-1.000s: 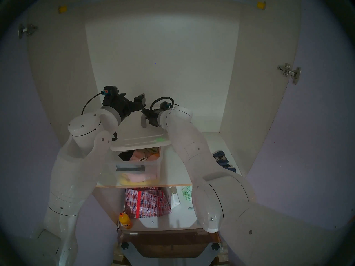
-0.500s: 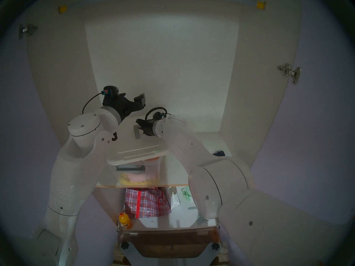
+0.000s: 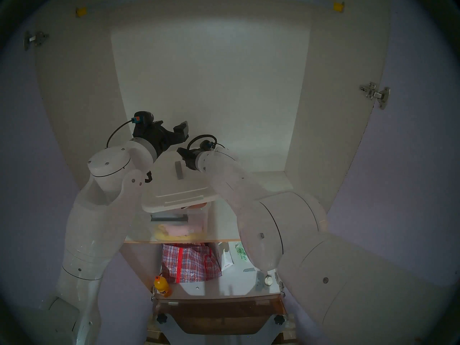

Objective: Take socks out of the storage bin, place them on top of the cabinet, and put the lid back on the bin

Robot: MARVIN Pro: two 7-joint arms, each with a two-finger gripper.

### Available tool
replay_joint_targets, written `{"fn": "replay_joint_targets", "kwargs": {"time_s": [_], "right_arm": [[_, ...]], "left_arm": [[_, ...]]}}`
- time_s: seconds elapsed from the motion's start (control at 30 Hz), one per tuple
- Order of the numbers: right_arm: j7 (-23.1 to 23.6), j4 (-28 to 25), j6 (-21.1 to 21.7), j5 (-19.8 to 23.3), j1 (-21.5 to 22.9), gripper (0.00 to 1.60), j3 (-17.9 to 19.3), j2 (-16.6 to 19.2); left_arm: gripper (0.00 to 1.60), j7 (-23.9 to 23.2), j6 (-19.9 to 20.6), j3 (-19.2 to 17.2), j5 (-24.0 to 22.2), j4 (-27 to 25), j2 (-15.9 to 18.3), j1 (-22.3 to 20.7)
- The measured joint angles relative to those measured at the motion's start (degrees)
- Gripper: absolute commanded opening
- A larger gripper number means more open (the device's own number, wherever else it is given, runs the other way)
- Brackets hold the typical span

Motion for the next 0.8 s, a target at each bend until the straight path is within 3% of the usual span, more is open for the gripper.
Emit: {"fn": "replay_joint_targets", "kwargs": {"time_s": [0.23,0.27,0.3,0.33,0.5,0.8], "right_arm": [[-3.12,0.98,-3.35,0.44,0.09,0.05,1.09,-1.28],[-3.34,1.59,-3.1,0.5,0.48,0.3,1.14,-1.23],[-3.65,2.05,-1.89,0.5,1.03,0.74,1.15,-1.09],[-3.8,2.24,-1.05,0.5,1.46,1.6,1.11,-0.99],[-2.18,4.06,6.52,0.19,3.66,1.6,0.4,0.25],[-0.31,2.82,3.21,-2.28,3.13,1.6,-2.86,2.31]], "left_arm": [[1.6,0.0,-0.01,-0.01,0.0,-0.01,0.01,0.0],[1.6,0.0,-0.01,-0.01,0.0,-0.01,0.01,0.0],[1.6,0.0,-0.01,-0.01,0.0,-0.02,0.01,0.0],[1.6,0.0,-0.01,-0.01,0.0,-0.02,0.01,0.0],[1.6,0.0,-0.01,-0.01,0.0,-0.02,0.01,0.0],[1.6,0.0,0.0,-0.01,0.0,-0.02,0.01,0.0]]}}
